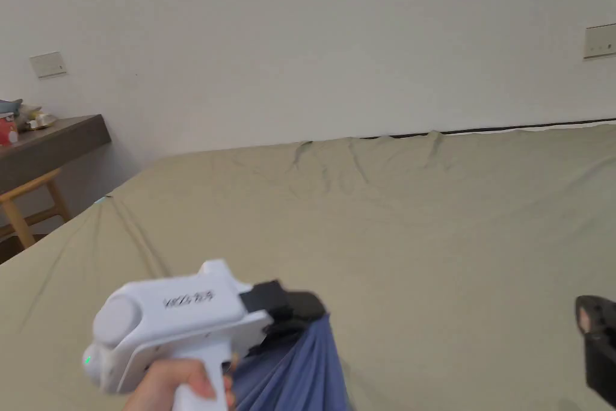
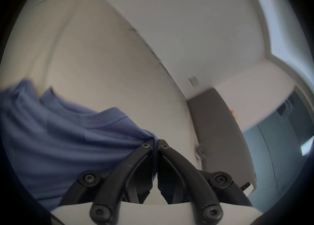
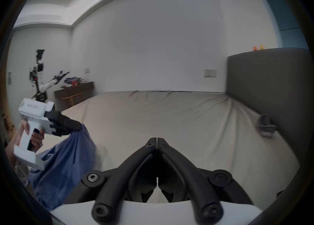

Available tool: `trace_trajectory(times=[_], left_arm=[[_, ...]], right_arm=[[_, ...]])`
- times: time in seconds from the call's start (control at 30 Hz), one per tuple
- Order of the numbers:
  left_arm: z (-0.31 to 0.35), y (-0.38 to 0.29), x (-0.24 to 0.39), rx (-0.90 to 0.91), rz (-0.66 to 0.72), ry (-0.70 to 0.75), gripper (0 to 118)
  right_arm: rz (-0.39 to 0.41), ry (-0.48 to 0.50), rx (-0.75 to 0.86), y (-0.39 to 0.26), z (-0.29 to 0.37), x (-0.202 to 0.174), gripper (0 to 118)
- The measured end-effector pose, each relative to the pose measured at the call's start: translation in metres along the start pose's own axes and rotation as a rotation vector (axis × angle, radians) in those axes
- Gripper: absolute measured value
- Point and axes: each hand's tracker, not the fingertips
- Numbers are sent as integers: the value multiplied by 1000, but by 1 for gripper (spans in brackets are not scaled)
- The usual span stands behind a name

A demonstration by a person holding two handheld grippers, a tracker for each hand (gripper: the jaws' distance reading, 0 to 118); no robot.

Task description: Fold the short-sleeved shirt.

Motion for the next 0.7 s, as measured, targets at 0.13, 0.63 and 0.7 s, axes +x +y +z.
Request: trace_trajectory(times=[0.13,0.63,0.7], left_arm=[[-76,-22,102,-201,-198,-176,2],[-216,-265,202,-674,-462,-233,32],[-208,-260,203,-536,-551,-127,109]], right_arm=[[-30,-206,41,10,37,58,0],[51,-646,-73,-10,141,174,0],[54,-609,-70,-10,138,171,0]])
